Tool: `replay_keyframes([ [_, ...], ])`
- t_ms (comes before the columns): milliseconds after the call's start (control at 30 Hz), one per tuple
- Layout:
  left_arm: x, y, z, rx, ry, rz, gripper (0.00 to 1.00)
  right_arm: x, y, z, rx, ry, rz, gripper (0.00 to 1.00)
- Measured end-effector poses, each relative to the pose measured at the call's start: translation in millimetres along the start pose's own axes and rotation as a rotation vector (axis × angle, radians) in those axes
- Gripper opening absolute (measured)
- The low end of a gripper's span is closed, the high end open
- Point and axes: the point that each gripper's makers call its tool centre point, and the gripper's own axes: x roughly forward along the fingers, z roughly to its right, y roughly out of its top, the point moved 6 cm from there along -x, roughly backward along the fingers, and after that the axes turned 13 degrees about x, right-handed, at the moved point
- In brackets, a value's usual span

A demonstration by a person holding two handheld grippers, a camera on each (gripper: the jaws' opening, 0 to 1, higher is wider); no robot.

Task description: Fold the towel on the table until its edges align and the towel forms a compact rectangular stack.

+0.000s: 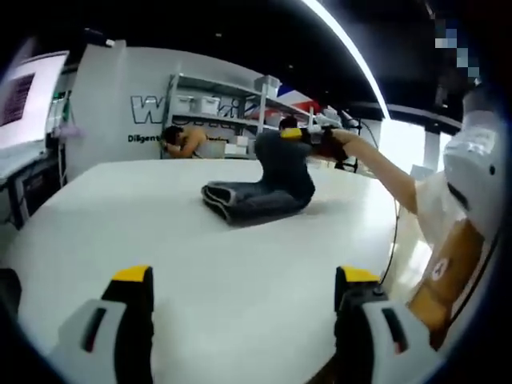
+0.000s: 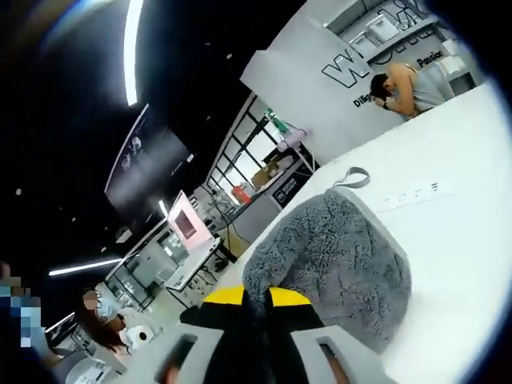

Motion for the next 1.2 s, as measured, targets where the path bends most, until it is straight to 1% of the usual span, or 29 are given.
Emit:
replay_keyframes([
  [100, -1, -1.1, -1.2, -0.002, -0.001, 0.001, 0.99, 12, -3.0, -5, -0.007, 0.002, -0.021, 0.09],
  [200, -1, -1.9, -1.9, -0.002, -0.006, 0.003, 0.99, 19, -1.6, -7, -0.014, 0.005, -0.035, 0.09],
  [367, -2, -3.0, -3.8, -0.004, -0.008, 0.009, 0.99, 34, -6.0, -13, -0.022, 0.021, -0.06, 0.09],
  [533, -1, -4.9, -5.2, -0.01, -0.008, 0.01, 0.99, 50, -5.8, -11, -0.038, 0.007, -0.092, 0.09],
  [633, -2, -6.0, -7.0, -0.013, -0.005, 0.009, 0.99, 61, -16.2, -17, -0.043, 0.006, -0.115, 0.09],
  [733, -4, -6.6, -9.4, -0.018, 0.002, 0.013, 0.99, 69, -24.9, -20, -0.078, -0.012, -0.153, 0.09],
  [800, -5, -7.2, -10.4, -0.02, 0.005, 0.014, 0.99, 75, -28.7, -18, -0.106, -0.037, -0.17, 0.09],
  [933, -6, -8.4, -10.6, -0.024, 0.005, 0.015, 0.99, 87, -32.1, -10, -0.112, -0.067, -0.203, 0.09],
  [1200, -10, -10.2, -12.3, -0.028, 0.013, 0.013, 0.99, 101, -45.4, 3, -0.114, -0.107, -0.251, 0.09],
])
